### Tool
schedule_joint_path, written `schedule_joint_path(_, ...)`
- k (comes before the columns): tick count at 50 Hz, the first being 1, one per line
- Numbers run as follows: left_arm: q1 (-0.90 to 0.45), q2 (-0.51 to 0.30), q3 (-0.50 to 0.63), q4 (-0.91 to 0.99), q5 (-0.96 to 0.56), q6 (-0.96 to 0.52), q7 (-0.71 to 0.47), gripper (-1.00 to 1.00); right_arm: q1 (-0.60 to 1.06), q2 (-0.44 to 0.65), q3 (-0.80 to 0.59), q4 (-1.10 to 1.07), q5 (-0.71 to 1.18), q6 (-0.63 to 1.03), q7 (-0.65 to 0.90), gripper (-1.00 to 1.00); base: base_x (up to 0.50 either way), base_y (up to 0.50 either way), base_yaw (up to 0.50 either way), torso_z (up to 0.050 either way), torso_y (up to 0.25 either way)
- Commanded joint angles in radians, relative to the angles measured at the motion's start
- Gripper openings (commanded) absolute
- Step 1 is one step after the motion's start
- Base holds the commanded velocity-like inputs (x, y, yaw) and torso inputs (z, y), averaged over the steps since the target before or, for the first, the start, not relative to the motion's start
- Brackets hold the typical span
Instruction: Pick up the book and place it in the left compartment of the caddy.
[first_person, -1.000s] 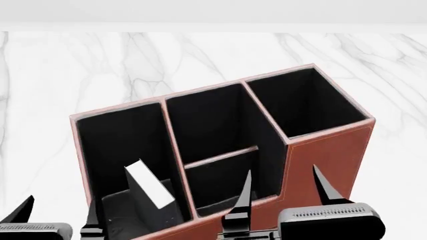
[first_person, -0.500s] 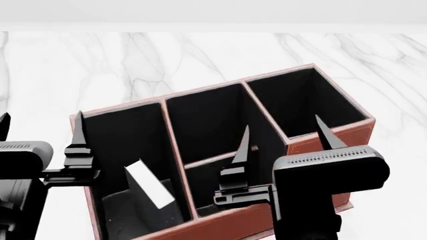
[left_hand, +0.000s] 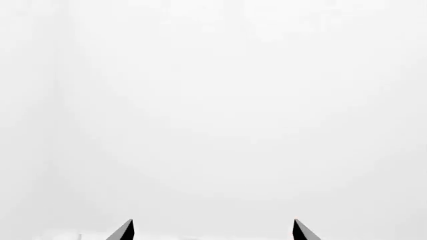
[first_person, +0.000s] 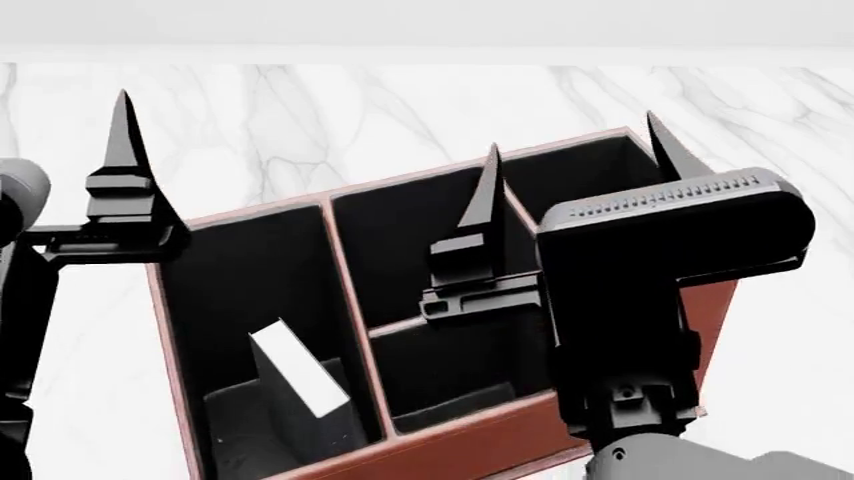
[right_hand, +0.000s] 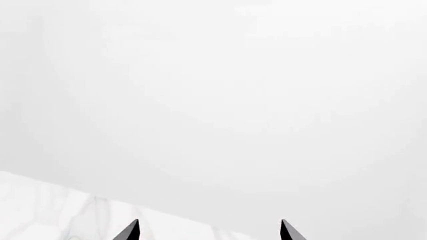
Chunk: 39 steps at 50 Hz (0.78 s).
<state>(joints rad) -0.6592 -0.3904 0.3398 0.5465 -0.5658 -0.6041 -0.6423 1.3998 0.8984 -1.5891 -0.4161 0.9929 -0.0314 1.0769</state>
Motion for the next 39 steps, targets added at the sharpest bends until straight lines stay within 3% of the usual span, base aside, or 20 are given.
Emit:
schedule_joint_path(1,-0.078,0.03,-0.023,0.014,0.007,-0.035,0.016,1.0,0.05,-0.019,0.043,-0.029,-0.002,0.047,-0.021,1.0,0.0,0.0,0.0,0.0,0.0)
schedule_joint_path(39,-0.194,0.029,-0.04,0.066,-0.04,-0.113,-0.02,1.0,0.195,-0.022,0.091,-0.12,0.06,0.179,-0.002,1.0,0.0,0.0,0.0,0.0,0.0)
